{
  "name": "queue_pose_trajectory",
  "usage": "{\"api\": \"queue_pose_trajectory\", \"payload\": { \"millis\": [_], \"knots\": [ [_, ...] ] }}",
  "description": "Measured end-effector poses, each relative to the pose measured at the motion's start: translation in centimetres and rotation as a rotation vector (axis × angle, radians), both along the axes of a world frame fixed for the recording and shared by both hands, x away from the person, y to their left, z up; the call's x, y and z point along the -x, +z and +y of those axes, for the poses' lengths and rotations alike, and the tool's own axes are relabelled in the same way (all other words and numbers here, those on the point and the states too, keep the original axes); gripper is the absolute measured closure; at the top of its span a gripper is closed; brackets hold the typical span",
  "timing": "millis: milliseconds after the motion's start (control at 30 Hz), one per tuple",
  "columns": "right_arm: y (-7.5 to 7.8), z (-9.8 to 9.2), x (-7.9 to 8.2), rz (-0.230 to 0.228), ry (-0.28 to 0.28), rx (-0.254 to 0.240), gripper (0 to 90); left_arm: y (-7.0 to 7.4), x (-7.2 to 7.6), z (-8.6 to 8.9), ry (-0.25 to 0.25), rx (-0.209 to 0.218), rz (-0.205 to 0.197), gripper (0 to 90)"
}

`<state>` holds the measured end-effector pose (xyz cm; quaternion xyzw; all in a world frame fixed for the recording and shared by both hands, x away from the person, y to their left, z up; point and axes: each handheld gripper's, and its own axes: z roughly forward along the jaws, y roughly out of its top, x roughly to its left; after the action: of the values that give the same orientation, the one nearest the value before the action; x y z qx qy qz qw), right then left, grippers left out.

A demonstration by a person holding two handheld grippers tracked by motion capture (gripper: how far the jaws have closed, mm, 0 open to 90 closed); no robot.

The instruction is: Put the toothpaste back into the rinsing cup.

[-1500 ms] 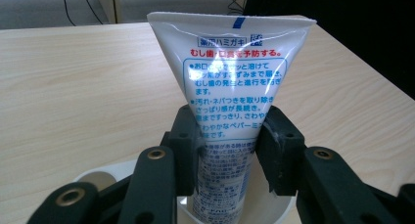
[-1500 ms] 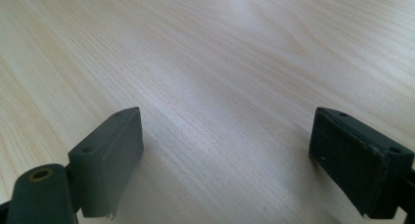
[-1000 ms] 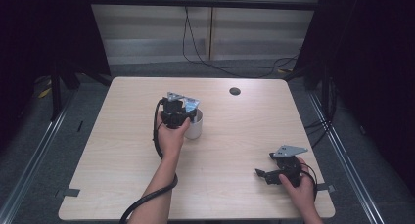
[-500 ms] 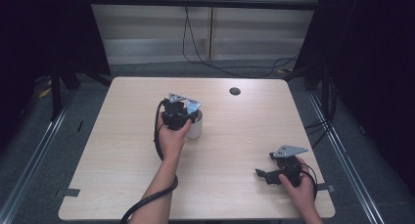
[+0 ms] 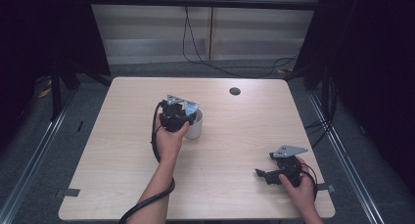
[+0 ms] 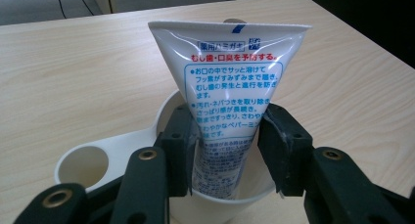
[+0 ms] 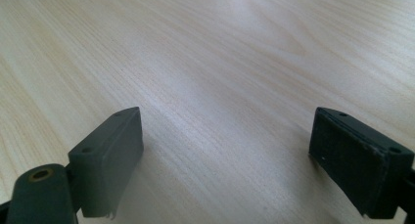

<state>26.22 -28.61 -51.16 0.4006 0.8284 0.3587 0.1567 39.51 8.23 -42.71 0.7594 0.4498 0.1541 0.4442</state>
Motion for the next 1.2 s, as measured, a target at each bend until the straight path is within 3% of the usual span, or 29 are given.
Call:
{"api": "queue_pose_trajectory", "payload": {
  "millis": [433, 633, 867, 1200],
  "knots": [
    [0.00, 0.01, 0.01, 0.001, 0.000, 0.000, 12.2, 0.27, 0.23, 0.49, -0.011, -0.009, 0.009, 51.6],
    [0.00, 0.00, 0.01, 0.001, 0.000, 0.000, 12.3, 0.60, 0.49, 0.25, -0.028, -0.027, 0.004, 45.2],
    [0.00, 0.00, 0.00, 0.000, 0.000, 0.000, 12.2, 0.85, 0.53, 0.40, -0.025, -0.018, 0.007, 37.5],
    [0.00, 0.00, 0.00, 0.000, 0.000, 0.000, 12.2, 0.89, 0.59, 0.25, -0.035, -0.052, 0.001, 25.3]
  ]
}}
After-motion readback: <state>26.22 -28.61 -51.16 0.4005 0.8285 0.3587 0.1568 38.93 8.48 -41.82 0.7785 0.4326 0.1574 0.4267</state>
